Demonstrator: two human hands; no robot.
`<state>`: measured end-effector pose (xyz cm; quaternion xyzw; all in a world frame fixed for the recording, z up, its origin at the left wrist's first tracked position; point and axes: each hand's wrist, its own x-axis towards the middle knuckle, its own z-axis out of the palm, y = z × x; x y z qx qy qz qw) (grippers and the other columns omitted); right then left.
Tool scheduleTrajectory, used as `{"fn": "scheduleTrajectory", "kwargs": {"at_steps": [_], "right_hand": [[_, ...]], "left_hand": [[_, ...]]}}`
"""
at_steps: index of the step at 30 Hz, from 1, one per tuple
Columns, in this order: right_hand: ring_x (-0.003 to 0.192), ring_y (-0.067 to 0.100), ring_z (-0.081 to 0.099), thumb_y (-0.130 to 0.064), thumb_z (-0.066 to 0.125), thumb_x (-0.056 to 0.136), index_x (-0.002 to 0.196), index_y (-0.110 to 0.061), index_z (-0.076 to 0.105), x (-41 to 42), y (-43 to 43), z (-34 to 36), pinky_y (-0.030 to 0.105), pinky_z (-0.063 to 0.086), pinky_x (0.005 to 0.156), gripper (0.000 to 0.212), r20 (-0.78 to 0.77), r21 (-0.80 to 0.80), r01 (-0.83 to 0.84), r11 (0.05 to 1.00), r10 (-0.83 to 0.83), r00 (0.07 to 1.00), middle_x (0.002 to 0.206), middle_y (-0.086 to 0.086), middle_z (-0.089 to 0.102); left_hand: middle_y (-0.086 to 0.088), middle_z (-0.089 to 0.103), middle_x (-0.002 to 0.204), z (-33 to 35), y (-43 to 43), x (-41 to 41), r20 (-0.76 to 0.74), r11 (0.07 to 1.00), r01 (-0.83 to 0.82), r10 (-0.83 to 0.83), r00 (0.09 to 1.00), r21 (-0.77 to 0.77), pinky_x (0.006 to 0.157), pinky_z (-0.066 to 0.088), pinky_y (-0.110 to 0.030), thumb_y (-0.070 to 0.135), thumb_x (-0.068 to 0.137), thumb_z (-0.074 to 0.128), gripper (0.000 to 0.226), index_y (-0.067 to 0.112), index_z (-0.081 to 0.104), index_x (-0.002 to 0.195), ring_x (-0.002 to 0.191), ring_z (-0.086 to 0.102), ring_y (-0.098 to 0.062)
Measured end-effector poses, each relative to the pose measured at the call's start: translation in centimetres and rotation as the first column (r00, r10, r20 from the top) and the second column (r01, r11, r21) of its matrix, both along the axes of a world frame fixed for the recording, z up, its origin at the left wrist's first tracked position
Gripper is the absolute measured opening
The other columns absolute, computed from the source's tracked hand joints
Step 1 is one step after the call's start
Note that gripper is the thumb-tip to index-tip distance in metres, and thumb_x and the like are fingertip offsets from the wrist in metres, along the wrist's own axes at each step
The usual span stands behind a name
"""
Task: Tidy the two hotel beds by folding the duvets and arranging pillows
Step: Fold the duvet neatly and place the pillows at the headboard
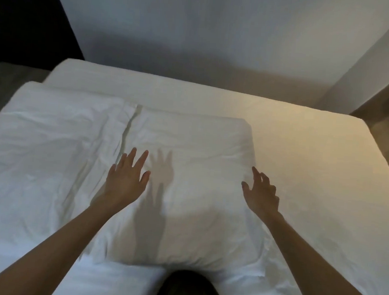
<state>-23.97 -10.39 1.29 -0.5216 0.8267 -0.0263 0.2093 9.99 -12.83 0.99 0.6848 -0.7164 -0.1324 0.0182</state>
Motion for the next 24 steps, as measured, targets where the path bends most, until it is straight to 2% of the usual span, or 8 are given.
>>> {"fn": "scheduleTrajectory", "kwargs": {"at_steps": [4,10,14,17,20,22,24], "right_hand": [[0.136,0.041,0.029,-0.050,0.045,0.097,0.153,-0.032,0.012,-1.1,-4.2,-4.7,0.052,0.029,0.108,0.068,0.077,0.120,0.063,0.991,-0.072,0.994,0.160,0.006,0.014],[0.138,0.044,0.025,-0.070,0.054,0.083,0.152,-0.040,-0.004,-2.3,-7.8,-11.7,0.059,0.026,0.109,0.095,0.170,0.256,0.135,0.957,-0.182,0.968,0.162,0.008,0.004],[0.137,0.045,0.026,-0.078,0.063,0.067,0.149,-0.043,-0.014,-3.7,-8.8,-15.3,0.063,0.025,0.109,0.118,0.205,0.249,0.208,0.946,-0.261,0.943,0.160,0.013,0.007],[0.133,0.044,0.032,-0.076,0.068,0.063,0.151,-0.038,-0.013,-4.2,-9.1,-17.2,0.058,0.029,0.107,0.125,0.176,0.188,0.226,0.956,-0.260,0.949,0.155,0.016,0.017],[0.126,0.042,0.040,-0.073,0.069,0.066,0.153,-0.025,0.005,-4.3,-9.3,-18.6,0.054,0.034,0.101,0.118,0.113,0.096,0.232,0.968,-0.242,0.964,0.143,0.018,0.032],[0.119,0.041,0.046,-0.065,0.066,0.075,0.145,-0.016,0.027,-4.4,-9.3,-19.6,0.050,0.039,0.094,0.094,0.075,-0.003,0.191,0.982,-0.190,0.979,0.132,0.017,0.042],[0.114,0.038,0.050,-0.054,0.061,0.086,0.135,-0.014,0.041,-4.6,-9.8,-20.3,0.046,0.041,0.088,0.068,0.046,-0.082,0.122,0.989,-0.119,0.992,0.124,0.016,0.052]], "left_hand": [[-0.009,0.002,0.162,-4.3,-3.8,-0.6,0.001,0.983,-0.101,0.102,0.995,0.152,0.115,0.022,-0.054,0.053,0.098,0.035,0.066,0.037,0.002,0.153,0.148,0.009,-0.033],[-0.013,-0.011,0.160,-11.1,-6.3,-1.5,-0.046,0.851,-0.379,0.422,0.905,0.363,0.109,0.018,-0.067,0.074,0.084,0.036,0.077,0.050,0.002,0.149,0.145,0.000,-0.044],[-0.016,-0.009,0.160,-13.8,-7.4,-1.1,-0.108,0.828,-0.432,0.496,0.862,0.358,0.109,0.012,-0.069,0.084,0.072,0.039,0.089,0.057,-0.003,0.145,0.145,0.003,-0.044],[-0.020,-0.001,0.159,-15.2,-8.8,-0.7,-0.145,0.806,-0.468,0.545,0.826,0.362,0.109,0.016,-0.069,0.097,0.053,0.045,0.109,0.059,-0.004,0.143,0.144,0.012,-0.045],[-0.025,0.011,0.156,-16.3,-9.6,0.0,-0.135,0.769,-0.487,0.581,0.803,0.413,0.110,0.023,-0.064,0.101,0.033,0.044,0.125,0.063,-0.009,0.139,0.140,0.023,-0.046],[-0.023,0.027,0.152,-16.9,-9.7,0.3,-0.118,0.783,-0.475,0.559,0.821,0.401,0.108,0.030,-0.060,0.103,0.033,0.043,0.124,0.064,-0.011,0.138,0.135,0.033,-0.044],[-0.021,0.038,0.146,-17.4,-9.8,0.4,-0.110,0.803,-0.473,0.541,0.834,0.362,0.104,0.037,-0.057,0.105,0.033,0.041,0.124,0.063,-0.008,0.139,0.128,0.042,-0.043]]}}
